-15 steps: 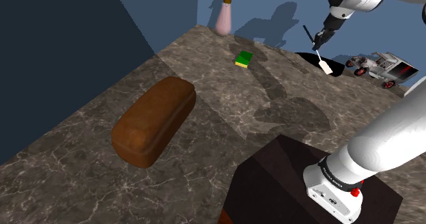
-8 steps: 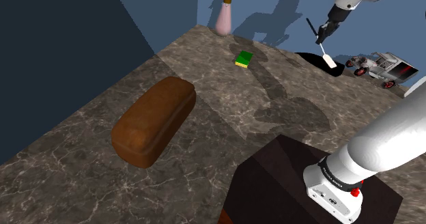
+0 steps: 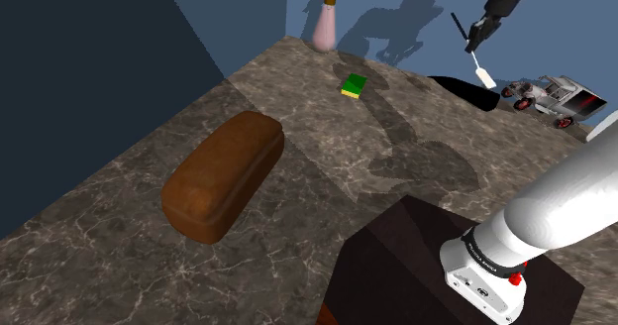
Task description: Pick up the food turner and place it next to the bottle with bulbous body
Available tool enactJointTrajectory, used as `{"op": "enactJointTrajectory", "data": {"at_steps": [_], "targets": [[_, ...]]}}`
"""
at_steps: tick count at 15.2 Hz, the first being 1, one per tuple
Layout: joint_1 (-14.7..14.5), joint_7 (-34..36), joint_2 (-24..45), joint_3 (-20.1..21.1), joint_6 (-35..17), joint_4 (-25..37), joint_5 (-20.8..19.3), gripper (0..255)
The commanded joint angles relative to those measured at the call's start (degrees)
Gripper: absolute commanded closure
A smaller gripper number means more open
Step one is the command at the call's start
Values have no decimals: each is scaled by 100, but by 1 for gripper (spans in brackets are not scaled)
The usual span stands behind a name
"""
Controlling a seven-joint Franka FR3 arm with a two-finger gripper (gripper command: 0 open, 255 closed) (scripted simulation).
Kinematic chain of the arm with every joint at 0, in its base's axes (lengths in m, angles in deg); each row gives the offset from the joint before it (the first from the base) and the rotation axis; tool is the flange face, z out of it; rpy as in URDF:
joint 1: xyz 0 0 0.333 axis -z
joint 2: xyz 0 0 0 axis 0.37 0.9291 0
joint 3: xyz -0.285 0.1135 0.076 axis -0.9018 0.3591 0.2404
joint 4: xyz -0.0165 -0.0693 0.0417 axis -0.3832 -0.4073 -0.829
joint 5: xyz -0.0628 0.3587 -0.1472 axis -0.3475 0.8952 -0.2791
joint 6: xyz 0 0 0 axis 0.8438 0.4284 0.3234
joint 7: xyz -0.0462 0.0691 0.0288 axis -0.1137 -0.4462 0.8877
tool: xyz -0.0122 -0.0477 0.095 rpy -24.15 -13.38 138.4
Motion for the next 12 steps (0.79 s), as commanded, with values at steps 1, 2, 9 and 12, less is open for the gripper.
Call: {"op": "enactJointTrajectory", "data": {"at_steps": [1, 2, 9, 12], "targets": [[0, 9, -1, 0, 154, 151, -4, 255], [1, 10, 4, -1, 232, 233, -2, 255], [20, -1, 84, -17, 791, 859, 39, 255], [36, -15, 146, -29, 1039, 1158, 73, 255]]}}
